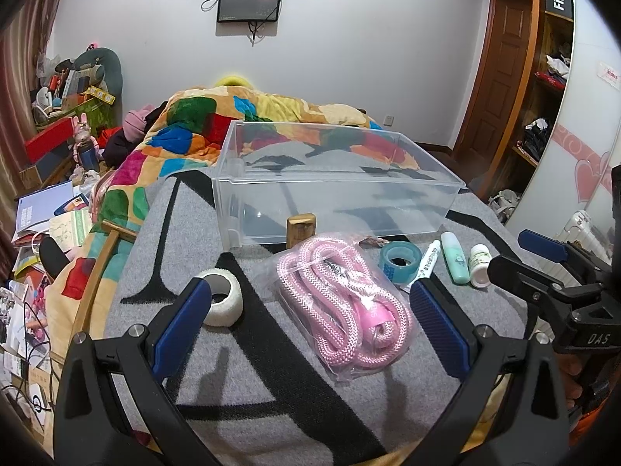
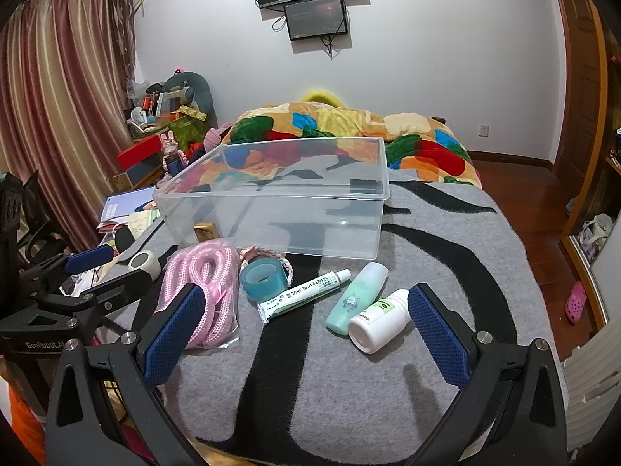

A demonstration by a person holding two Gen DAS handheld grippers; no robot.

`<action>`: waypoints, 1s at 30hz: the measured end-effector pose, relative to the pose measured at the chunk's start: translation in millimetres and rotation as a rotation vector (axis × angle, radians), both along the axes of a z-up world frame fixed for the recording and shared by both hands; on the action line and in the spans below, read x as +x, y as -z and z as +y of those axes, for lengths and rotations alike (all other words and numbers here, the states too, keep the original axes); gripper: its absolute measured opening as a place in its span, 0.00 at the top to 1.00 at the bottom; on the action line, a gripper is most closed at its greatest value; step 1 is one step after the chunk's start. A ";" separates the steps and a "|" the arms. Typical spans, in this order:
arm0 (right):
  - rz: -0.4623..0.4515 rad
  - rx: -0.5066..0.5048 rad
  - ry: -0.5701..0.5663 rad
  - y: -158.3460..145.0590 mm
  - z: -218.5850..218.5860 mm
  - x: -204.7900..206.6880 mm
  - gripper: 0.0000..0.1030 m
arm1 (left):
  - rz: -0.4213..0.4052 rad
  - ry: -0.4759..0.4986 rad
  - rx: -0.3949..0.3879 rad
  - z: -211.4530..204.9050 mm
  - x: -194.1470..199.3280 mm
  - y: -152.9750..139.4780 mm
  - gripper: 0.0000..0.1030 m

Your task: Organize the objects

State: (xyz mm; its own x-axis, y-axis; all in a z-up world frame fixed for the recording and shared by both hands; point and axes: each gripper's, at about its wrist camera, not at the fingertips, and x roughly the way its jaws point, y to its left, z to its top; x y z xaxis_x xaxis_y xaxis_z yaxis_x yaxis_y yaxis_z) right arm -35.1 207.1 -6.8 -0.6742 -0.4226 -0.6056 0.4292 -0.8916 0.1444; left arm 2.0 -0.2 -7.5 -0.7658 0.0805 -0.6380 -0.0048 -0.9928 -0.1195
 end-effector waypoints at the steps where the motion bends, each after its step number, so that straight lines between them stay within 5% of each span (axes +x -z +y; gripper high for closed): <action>1: 0.001 0.000 -0.001 -0.3 -0.3 0.4 0.00 | 0.000 0.000 0.000 -0.1 -0.1 0.0 0.00; 30: -0.005 -0.008 -0.009 1.6 -4.2 3.2 0.00 | -0.001 0.000 -0.002 1.2 -0.3 0.0 0.00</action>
